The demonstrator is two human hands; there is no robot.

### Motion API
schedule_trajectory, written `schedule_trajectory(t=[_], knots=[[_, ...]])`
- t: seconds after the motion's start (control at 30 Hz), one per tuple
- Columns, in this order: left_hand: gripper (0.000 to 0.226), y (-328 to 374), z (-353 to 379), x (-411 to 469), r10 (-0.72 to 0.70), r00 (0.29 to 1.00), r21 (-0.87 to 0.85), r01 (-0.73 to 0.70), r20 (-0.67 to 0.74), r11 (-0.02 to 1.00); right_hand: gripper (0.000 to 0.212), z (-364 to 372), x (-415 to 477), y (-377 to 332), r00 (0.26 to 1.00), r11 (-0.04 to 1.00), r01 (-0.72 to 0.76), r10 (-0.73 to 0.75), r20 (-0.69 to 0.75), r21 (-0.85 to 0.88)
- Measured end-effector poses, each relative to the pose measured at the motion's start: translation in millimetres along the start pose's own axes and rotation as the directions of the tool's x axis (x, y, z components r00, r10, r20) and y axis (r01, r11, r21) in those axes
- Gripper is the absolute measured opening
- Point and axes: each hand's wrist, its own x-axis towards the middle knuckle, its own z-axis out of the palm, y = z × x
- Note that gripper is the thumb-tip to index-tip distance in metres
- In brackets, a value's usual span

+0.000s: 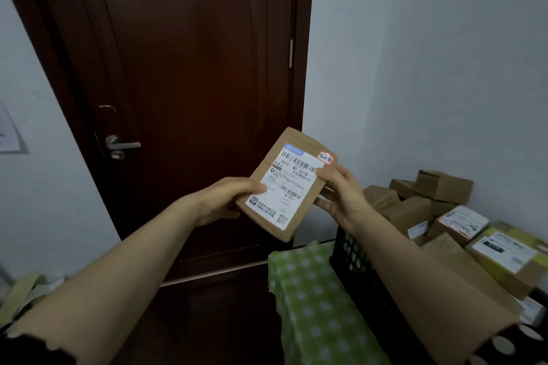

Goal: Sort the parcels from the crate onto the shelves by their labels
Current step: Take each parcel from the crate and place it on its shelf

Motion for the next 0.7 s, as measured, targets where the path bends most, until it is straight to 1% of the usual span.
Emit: schedule_trajectory(t=[0.03, 0.07, 0.13, 0.2, 0.27, 0.33, 0.4, 0.47, 0.57, 0.6, 0.7], knots=[[0.052, -2, -2, 0, -0.001, 1.0, 0.003, 0.001, 0.031, 1.0, 0.088, 2, 0, 0, 1.0, 1.0, 0.004, -0.004, 0.014, -0.012], [0.058, -4, -4, 0, 0.004, 0.999, -0.001, -0.003, 0.05, 1.0, 0.094, 4, 2, -1, 1.0, 1.0, 0.015, -0.014, 0.024, -0.013], [0.067, -7, -6, 0, 0.022, 0.997, -0.03, -0.02, 0.069, 0.999, 0.089, 6, 4, -1, 0.999, 1.0, 0.029, -0.029, 0.026, 0.009], [0.071, -9, -9, -1, 0.05, 0.996, -0.075, -0.044, 0.071, 0.996, 0.086, 8, 6, -1, 0.999, 1.0, 0.027, -0.027, 0.045, -0.01], [0.074, -9, -12, -2, 0.078, 0.996, -0.118, -0.071, 0.054, 0.991, 0.096, 12, 5, 1, 0.997, 0.997, 0.001, 0.005, 0.08, -0.071], [0.086, -10, -16, -2, 0.109, 0.994, -0.159, -0.104, 0.027, 0.982, 0.112, 16, 2, 5, 0.993, 0.992, -0.03, 0.043, 0.108, -0.12], [0.094, -10, -21, -1, 0.138, 0.99, -0.2, -0.135, 0.003, 0.97, 0.118, 22, -1, 9, 0.988, 0.988, -0.034, 0.056, 0.144, -0.153], [0.097, -11, -26, -1, 0.156, 0.988, -0.229, -0.156, -0.018, 0.961, 0.11, 29, -1, 13, 0.981, 0.98, -0.016, 0.054, 0.186, -0.199], [0.099, -14, -32, -3, 0.176, 0.983, -0.251, -0.182, -0.045, 0.951, 0.081, 40, -1, 17, 0.973, 0.971, 0.015, 0.041, 0.228, -0.238], [0.099, -15, -35, -4, 0.178, 0.982, -0.253, -0.188, -0.062, 0.949, 0.076, 43, 0, 17, 0.971, 0.972, 0.02, 0.036, 0.236, -0.234], [0.088, -16, -43, -11, 0.183, 0.977, -0.254, -0.206, -0.112, 0.945, 0.078, 55, 5, 19, 0.966, 0.972, 0.037, 0.025, 0.257, -0.233]])
